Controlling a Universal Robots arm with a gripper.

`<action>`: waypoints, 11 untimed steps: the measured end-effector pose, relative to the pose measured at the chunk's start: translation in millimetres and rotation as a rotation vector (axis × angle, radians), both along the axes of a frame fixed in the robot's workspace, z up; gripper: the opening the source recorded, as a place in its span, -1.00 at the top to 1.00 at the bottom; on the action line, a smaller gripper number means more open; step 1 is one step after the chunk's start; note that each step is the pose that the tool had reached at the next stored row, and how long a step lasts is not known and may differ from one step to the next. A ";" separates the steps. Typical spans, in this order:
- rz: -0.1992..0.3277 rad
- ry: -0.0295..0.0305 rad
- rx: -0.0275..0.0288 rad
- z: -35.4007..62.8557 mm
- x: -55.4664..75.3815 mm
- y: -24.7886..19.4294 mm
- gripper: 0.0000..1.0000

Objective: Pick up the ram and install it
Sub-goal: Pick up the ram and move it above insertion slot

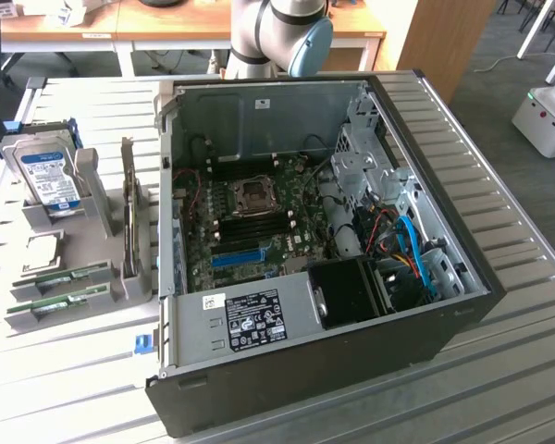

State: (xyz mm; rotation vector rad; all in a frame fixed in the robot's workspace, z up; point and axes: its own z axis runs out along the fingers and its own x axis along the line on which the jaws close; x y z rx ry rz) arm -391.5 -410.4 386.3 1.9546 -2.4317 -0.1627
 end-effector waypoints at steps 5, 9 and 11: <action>0.081 0.0001 -0.0001 -0.1 0.1 0.0 0.79; 0.125 0.0001 -0.0001 0.0 0.1 0.0 0.79; 0.125 0.0002 -0.0002 0.0 0.2 0.0 0.79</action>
